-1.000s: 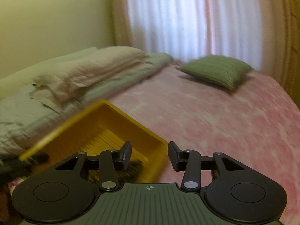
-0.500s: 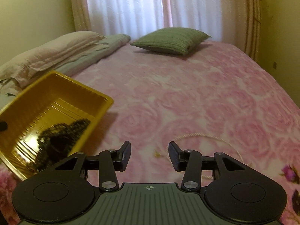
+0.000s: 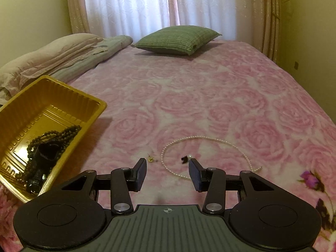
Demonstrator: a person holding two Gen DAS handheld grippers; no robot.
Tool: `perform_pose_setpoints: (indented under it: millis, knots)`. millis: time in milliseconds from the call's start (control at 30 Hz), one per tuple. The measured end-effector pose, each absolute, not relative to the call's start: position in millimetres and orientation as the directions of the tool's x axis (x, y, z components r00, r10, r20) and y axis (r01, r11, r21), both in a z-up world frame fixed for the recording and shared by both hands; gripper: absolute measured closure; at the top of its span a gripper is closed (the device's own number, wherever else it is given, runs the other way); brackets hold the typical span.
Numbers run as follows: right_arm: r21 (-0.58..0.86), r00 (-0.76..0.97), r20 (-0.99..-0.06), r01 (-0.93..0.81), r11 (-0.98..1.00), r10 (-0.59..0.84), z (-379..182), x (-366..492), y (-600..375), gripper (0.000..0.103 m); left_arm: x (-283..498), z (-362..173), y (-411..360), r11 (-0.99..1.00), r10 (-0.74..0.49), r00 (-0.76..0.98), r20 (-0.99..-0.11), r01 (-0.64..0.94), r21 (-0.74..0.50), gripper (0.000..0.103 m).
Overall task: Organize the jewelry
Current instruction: 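Grasp the small pearl earring beside the pearl necklace with the right gripper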
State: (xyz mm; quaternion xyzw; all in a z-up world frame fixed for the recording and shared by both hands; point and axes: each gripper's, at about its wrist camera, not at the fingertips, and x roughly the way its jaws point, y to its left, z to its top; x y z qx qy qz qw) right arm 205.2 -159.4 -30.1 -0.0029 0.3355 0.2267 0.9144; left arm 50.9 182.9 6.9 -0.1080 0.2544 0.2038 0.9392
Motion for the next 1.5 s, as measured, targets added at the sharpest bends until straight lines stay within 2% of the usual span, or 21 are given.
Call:
perform_pose_setpoints:
  millis: [733,1133,1400,1500]
  knots:
    - [0.108,0.675,-0.631,-0.412,0.905,0.382,-50.9,222.9,-160.9,0.058,49.8,8.5,181.2,0.897,0.335,0.788,-0.517,-0.434,-0.081,0.096]
    - [0.038,0.681,-0.644,-0.426,0.904,0.348,-68.7,256.1,-151.4,0.059,52.7,8.0,178.8,0.898,0.341,0.788,-0.514,-0.434,-0.069,0.096]
    - [0.006,0.669,-0.661,-0.448,0.894,0.340,-78.3,261.8,-144.6,0.083,52.8,8.1,178.4,0.898,0.342,0.787,-0.513,-0.434,-0.066,0.096]
    - [0.004,0.677,-0.650,-0.453,0.892,0.346,-77.6,259.3,-144.8,0.084,52.9,8.1,178.5,0.899,0.342,0.787,-0.513,-0.434,-0.067,0.096]
